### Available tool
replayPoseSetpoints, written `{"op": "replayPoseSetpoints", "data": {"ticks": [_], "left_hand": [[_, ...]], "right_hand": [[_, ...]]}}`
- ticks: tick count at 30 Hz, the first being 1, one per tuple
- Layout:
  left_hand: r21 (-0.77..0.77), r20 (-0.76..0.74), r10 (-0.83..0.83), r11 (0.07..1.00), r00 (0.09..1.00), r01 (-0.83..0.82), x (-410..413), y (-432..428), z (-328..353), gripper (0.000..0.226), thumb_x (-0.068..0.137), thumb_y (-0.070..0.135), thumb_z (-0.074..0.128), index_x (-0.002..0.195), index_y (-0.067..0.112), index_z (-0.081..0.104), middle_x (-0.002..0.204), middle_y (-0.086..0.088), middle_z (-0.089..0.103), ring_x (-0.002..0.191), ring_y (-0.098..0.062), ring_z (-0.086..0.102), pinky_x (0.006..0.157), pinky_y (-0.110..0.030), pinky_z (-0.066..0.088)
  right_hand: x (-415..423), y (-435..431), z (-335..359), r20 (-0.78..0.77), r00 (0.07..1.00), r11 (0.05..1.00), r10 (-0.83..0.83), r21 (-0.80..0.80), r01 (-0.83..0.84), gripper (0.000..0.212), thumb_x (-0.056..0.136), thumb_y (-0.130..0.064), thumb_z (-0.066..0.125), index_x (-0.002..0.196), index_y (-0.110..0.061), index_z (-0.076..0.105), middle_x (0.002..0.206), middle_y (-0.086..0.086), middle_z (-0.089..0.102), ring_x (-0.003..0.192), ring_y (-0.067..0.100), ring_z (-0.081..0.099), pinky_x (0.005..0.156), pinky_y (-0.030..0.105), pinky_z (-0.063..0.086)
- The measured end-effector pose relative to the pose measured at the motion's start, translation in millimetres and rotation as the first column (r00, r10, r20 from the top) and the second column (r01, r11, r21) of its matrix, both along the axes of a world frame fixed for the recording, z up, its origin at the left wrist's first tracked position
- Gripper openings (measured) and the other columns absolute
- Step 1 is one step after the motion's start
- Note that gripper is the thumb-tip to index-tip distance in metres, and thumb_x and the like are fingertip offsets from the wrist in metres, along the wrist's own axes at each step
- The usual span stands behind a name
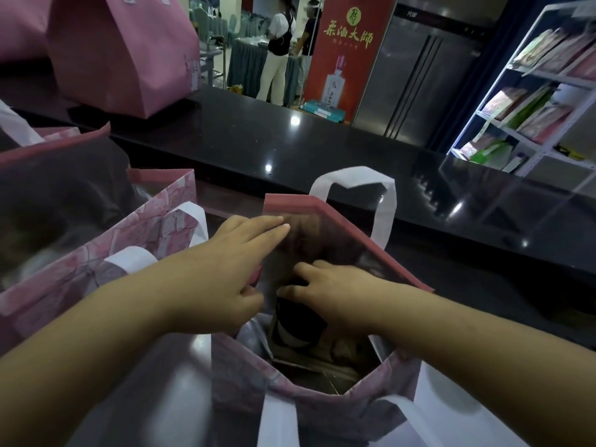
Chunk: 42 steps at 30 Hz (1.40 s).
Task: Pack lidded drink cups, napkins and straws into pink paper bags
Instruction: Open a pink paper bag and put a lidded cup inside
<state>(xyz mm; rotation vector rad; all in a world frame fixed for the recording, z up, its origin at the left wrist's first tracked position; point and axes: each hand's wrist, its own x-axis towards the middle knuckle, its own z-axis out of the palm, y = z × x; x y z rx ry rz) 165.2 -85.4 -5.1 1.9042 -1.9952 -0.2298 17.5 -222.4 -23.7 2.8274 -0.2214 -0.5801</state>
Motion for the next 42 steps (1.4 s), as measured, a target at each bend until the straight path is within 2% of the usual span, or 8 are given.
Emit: {"op": "replayPoseSetpoints", "data": {"ticks": [5,10,14,19,24,32,38,42], "left_hand": [[-0.045,0.011,0.014,0.999,1.000,-0.014,2.1,1.4,0.1,0.084,0.065,0.032,0.035,0.146,0.027,0.012,0.150,0.019,0.007,0.129,0.006,0.002,0.101,-0.014,0.016],[-0.084,0.008,0.054,0.995,0.999,-0.053,1.3,0.5,0.1,0.076,0.070,0.031,0.039,0.143,0.023,0.022,0.147,0.013,0.022,0.128,-0.001,0.016,0.102,-0.017,0.020],[-0.074,-0.005,0.100,0.992,0.995,-0.100,5.4,1.5,-2.2,0.069,0.082,0.025,0.048,0.144,0.025,0.019,0.150,0.014,0.017,0.130,0.001,0.013,0.098,-0.010,0.013],[-0.072,-0.002,0.137,0.988,0.991,-0.137,8.1,2.5,-3.5,0.066,0.083,0.025,0.047,0.144,0.024,0.023,0.152,0.013,0.015,0.133,0.000,0.013,0.099,-0.010,0.010],[-0.082,-0.014,0.135,0.987,0.991,-0.136,5.7,4.1,-6.5,0.066,0.083,0.028,0.046,0.145,0.022,0.021,0.153,0.013,0.014,0.134,-0.003,0.014,0.102,-0.015,0.014],[-0.115,0.025,0.122,0.986,0.992,-0.118,5.2,3.5,-3.4,0.066,0.082,0.028,0.049,0.143,0.021,0.026,0.152,0.011,0.017,0.135,-0.006,0.016,0.103,-0.017,0.017],[-0.153,0.142,0.091,0.986,0.986,-0.069,11.7,4.6,10.4,0.062,0.077,0.047,0.050,0.134,0.024,0.043,0.141,0.010,0.038,0.127,-0.009,0.035,0.106,-0.024,0.028],[-0.246,0.157,0.061,0.969,0.986,-0.021,1.7,1.8,37.3,0.048,0.075,0.054,0.048,0.115,0.029,0.060,0.115,0.014,0.057,0.104,-0.010,0.054,0.093,-0.032,0.044]], "right_hand": [[-0.7,-6.3,-1.9,-0.029,0.999,0.999,-0.036,0.002,0.036,0.088,0.072,-0.022,0.077,0.143,-0.026,0.026,0.133,0.009,0.034,0.108,0.028,0.044,0.078,0.041,0.051],[9.0,-3.8,-12.4,-0.059,0.998,0.999,-0.014,-0.044,0.011,0.082,0.074,-0.019,0.076,0.140,-0.023,0.027,0.129,0.012,0.035,0.103,0.031,0.048,0.066,0.036,0.042],[10.1,-6.5,-3.6,-0.048,0.998,0.994,-0.045,0.102,0.049,0.085,0.073,-0.023,0.077,0.143,-0.028,0.028,0.130,0.006,0.038,0.106,0.028,0.048,0.079,0.037,0.048],[8.1,4.9,1.5,-0.020,1.000,0.970,0.000,0.242,0.005,0.084,0.071,-0.028,0.079,0.140,-0.028,0.032,0.128,0.003,0.041,0.102,0.025,0.051,0.079,0.037,0.051],[14.4,13.6,-9.9,-0.056,0.996,0.982,0.065,0.183,-0.054,0.085,0.073,-0.025,0.078,0.142,-0.024,0.030,0.127,0.007,0.040,0.104,0.027,0.049,0.083,0.043,0.050],[5.3,19.4,-12.3,-0.027,0.993,0.989,0.114,0.097,-0.111,0.087,0.075,-0.022,0.075,0.146,-0.028,0.024,0.139,0.007,0.035,0.115,0.027,0.043,0.082,0.039,0.050],[-16.2,20.7,40.8,0.230,0.973,0.990,-0.001,0.140,-0.032,0.061,0.079,-0.021,0.069,0.135,-0.029,0.045,0.132,-0.003,0.051,0.117,0.021,0.050,0.088,0.039,0.048],[-49.4,22.4,81.2,0.445,0.890,0.984,-0.102,0.179,0.023,0.044,0.085,-0.026,0.066,0.127,-0.028,0.054,0.123,-0.005,0.058,0.109,0.016,0.055,0.086,0.034,0.048]]}}
